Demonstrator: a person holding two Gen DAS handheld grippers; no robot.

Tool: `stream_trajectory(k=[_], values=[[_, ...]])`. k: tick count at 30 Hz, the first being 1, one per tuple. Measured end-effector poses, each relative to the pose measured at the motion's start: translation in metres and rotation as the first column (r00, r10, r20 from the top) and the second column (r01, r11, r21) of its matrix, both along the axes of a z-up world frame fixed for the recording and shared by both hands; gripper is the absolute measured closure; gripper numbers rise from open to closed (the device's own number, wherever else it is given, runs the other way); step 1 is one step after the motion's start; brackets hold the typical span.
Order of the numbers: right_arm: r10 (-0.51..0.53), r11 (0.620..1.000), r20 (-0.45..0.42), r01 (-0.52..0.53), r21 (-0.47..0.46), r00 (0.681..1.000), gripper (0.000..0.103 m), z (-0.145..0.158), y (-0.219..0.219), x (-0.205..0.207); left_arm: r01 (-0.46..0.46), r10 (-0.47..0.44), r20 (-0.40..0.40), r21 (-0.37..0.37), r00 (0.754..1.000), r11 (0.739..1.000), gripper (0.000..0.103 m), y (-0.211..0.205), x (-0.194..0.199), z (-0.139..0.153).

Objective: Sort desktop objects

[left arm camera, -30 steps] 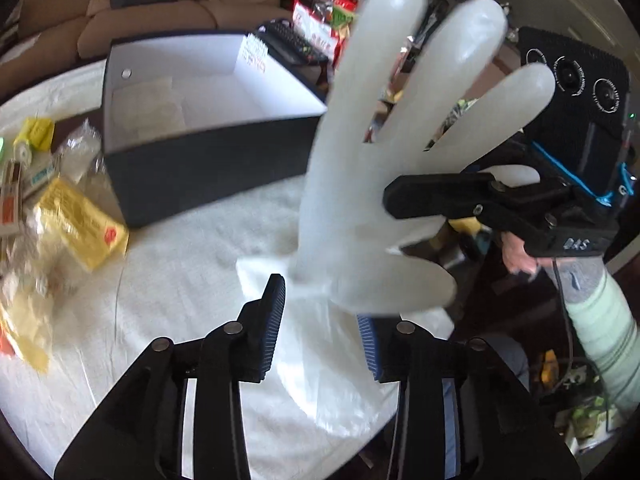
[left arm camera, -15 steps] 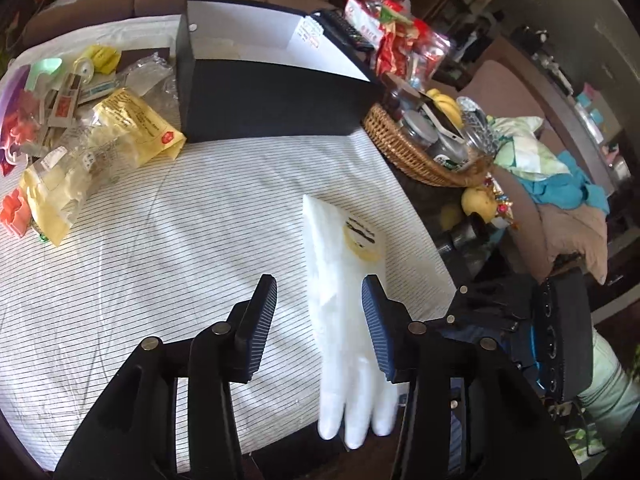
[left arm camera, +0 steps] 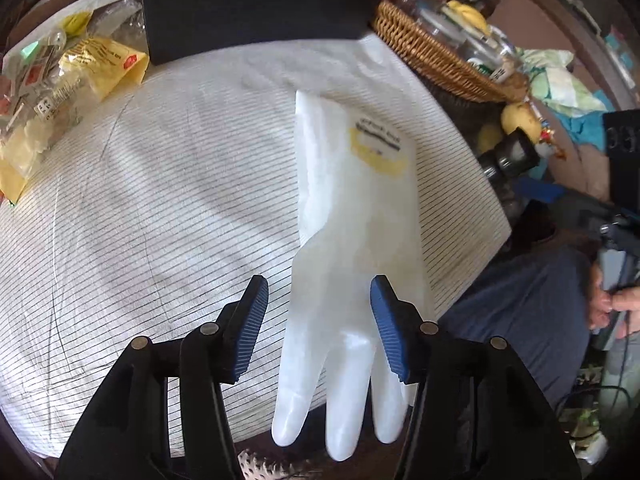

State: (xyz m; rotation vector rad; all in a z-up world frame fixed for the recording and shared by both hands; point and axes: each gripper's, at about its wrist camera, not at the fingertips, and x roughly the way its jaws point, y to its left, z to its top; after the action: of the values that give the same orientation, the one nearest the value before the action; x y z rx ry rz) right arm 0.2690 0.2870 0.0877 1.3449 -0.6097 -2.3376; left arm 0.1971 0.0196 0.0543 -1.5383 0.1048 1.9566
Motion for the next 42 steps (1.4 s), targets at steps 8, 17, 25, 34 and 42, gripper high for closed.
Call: stream_trajectory(k=[8,17,25,34,42], values=[[-0.085,0.942,0.163,0.133,-0.309,0.983,0.03,-0.053,0.0,-0.022,-0.083,0.081,0.06,0.036,0.995,0.996,0.033,-0.005,-0.036,0.0],[-0.068,0.924,0.254,0.157,-0.35,0.965,0.03,-0.083,-0.025,-0.023,-0.092,0.085,0.137,0.048,0.987,0.995,0.033,0.005,-0.033,-0.047],[-0.063,0.933,0.22,0.136,-0.335,0.974,0.057,-0.084,-0.046,-0.027,-0.106,0.077,0.195,0.141,0.978,0.984,0.069,0.001,-0.027,-0.048],[-0.072,0.95,0.147,0.112,-0.291,0.987,0.085,-0.076,-0.046,-0.022,-0.18,0.132,0.211,0.227,0.969,0.957,0.084,-0.009,-0.023,-0.044],[-0.076,0.941,0.197,0.136,-0.31,0.977,0.069,-0.09,-0.045,-0.023,-0.199,0.147,0.226,0.227,0.963,0.953,0.081,-0.006,-0.023,-0.053]])
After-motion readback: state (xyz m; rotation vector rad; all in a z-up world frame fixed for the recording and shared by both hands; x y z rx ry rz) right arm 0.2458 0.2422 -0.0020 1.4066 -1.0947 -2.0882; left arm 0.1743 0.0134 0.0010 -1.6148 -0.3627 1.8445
